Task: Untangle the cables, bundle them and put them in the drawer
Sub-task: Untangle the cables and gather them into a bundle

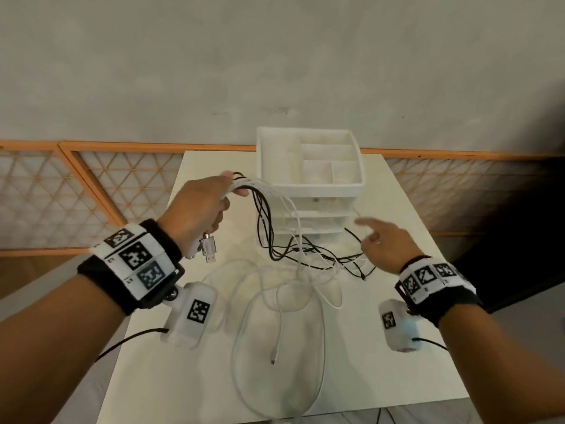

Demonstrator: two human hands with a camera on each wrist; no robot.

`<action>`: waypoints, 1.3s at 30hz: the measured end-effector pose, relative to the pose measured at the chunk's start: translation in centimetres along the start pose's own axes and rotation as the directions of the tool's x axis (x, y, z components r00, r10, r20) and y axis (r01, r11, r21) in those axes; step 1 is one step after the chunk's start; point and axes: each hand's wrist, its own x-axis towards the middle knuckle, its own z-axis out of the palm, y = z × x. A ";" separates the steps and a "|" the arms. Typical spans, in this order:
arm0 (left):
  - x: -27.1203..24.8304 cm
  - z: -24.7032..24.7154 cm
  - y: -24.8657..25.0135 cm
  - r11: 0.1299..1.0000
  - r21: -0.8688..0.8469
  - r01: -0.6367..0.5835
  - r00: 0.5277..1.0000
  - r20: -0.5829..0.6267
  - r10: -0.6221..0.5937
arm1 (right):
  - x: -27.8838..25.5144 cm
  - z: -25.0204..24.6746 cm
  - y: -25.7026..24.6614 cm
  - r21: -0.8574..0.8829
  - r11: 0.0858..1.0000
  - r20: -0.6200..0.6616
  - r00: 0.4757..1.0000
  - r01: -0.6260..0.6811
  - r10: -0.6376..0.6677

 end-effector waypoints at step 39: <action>-1.6 3.0 -9.8 0.700 0.708 0.089 0.977 0.074 -0.199 | -4.0 10.7 -1.0 0.046 0.996 -0.021 0.997 0.072 -0.072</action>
